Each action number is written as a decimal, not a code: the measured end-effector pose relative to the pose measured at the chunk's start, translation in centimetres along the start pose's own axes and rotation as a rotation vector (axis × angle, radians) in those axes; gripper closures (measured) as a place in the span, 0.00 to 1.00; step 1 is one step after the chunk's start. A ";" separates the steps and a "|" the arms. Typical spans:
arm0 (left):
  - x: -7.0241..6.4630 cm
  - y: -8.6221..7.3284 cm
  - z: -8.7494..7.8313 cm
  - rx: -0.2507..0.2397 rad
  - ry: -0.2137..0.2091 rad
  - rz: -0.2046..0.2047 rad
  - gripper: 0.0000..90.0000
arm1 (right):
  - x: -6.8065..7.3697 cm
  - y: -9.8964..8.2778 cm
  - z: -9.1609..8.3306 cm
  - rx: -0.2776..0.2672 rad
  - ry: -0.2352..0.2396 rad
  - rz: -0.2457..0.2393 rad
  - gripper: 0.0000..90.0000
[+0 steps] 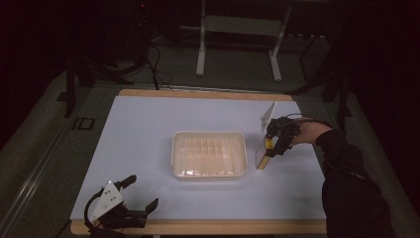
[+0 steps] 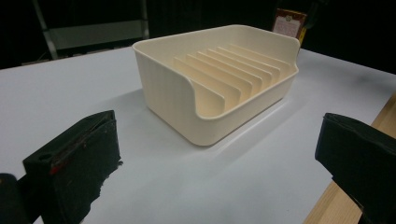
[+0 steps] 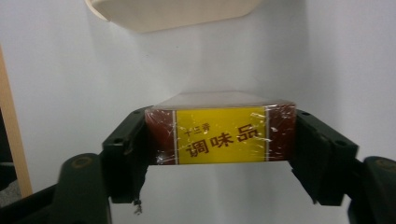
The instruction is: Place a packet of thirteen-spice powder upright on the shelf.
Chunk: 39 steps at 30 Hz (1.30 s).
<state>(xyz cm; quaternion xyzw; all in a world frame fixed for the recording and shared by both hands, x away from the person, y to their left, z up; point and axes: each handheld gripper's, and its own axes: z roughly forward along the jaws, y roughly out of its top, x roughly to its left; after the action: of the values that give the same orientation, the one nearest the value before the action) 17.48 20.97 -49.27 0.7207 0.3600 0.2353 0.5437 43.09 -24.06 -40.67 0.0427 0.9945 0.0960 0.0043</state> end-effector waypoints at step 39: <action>0.0 0.0 0.0 0.001 0.000 0.006 0.00 | 2.8 0.6 -7.8 -0.175 -0.003 -0.062 0.35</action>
<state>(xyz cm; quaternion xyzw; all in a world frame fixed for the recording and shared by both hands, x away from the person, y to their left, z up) 17.49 20.92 -49.24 0.7220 0.3579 0.2367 0.5427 40.24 -24.76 -32.92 0.0113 0.9831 0.1821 0.0127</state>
